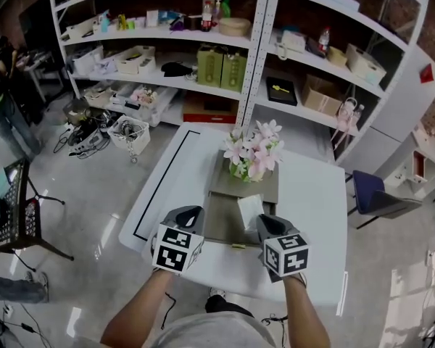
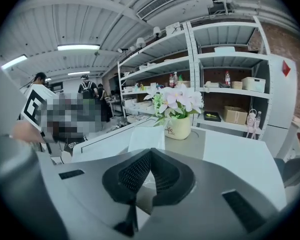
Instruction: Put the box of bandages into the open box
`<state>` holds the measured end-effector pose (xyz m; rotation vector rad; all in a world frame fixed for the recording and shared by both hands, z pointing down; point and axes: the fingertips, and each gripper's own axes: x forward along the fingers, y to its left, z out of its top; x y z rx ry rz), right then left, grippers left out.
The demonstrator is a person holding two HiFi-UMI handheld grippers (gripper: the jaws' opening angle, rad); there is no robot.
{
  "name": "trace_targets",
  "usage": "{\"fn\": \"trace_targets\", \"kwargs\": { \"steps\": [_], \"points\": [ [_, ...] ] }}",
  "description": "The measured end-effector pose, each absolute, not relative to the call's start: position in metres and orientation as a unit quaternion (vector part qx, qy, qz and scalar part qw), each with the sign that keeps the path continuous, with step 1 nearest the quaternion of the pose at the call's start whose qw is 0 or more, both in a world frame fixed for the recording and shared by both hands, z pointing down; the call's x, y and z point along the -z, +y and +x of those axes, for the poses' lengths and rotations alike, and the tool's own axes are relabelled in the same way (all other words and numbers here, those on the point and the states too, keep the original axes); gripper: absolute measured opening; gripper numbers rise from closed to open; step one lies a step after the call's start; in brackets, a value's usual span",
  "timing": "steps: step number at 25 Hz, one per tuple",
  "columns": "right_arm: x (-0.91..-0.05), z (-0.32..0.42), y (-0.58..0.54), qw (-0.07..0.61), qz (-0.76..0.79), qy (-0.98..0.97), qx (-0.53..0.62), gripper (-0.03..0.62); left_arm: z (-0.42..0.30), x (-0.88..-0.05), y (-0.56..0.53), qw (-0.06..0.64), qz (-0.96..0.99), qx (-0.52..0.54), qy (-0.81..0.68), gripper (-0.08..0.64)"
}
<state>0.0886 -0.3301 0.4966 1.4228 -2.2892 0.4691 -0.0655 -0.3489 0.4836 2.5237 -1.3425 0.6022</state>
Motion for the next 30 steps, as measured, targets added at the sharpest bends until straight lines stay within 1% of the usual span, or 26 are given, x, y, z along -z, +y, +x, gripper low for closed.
{"fn": "trace_targets", "kwargs": {
  "steps": [14, 30],
  "points": [
    [-0.553, 0.072, -0.357, 0.274, 0.444, -0.827, -0.207, 0.006, -0.065, -0.486, -0.383, 0.118, 0.850, -0.210, -0.469, 0.005],
    [-0.593, 0.059, -0.377, 0.327, 0.399, -0.824, -0.237, 0.006, -0.076, -0.500, -0.406, 0.128, 0.837, -0.216, -0.486, 0.005]
  ]
}}
